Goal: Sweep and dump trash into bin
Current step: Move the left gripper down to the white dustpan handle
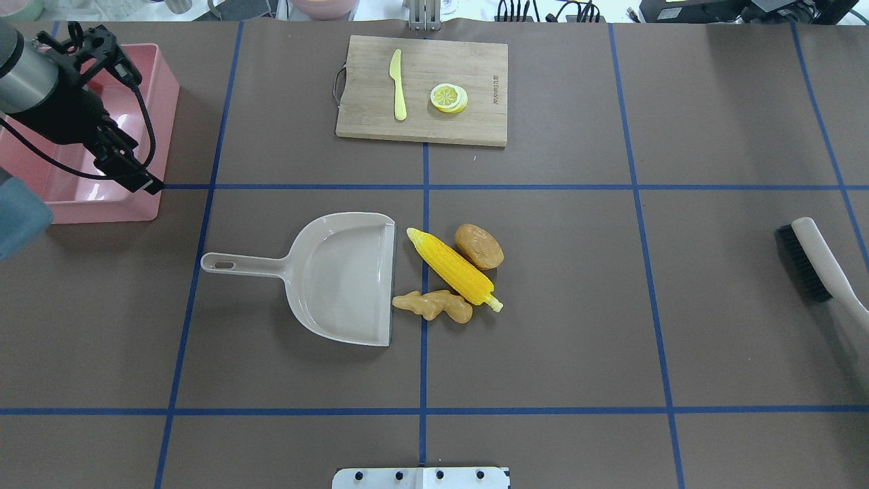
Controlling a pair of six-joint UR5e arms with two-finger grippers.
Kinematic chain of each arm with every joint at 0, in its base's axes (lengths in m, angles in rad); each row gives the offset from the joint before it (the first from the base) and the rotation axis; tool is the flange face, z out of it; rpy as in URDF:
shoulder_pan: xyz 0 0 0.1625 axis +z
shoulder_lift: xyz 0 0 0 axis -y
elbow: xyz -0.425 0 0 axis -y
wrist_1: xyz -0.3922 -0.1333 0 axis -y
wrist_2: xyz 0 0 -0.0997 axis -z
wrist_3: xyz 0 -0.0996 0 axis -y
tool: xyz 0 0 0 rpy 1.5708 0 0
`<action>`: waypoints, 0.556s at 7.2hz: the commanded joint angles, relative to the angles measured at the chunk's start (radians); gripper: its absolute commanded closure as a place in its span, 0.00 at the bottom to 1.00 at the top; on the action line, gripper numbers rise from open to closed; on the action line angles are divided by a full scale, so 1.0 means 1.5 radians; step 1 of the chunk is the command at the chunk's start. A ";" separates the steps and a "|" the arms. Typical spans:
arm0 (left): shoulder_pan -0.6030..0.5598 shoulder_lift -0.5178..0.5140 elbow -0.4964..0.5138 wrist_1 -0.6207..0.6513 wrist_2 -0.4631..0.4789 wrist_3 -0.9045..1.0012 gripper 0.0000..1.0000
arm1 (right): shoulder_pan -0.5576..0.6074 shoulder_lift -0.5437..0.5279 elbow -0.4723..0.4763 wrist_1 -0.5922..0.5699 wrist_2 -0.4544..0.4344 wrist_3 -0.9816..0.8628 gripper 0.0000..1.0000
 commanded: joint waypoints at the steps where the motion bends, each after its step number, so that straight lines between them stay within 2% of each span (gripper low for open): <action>1: 0.020 -0.029 -0.002 -0.035 0.001 0.003 0.02 | -0.055 -0.091 0.030 0.091 -0.027 0.053 0.00; 2: 0.045 -0.058 -0.002 -0.035 0.001 0.003 0.02 | -0.071 -0.163 0.027 0.209 -0.030 0.111 0.00; 3: 0.069 -0.075 -0.001 -0.037 0.000 0.005 0.02 | -0.096 -0.200 0.025 0.270 -0.038 0.148 0.00; 4: 0.093 -0.087 0.000 -0.037 0.002 0.006 0.02 | -0.103 -0.212 0.005 0.295 -0.040 0.151 0.00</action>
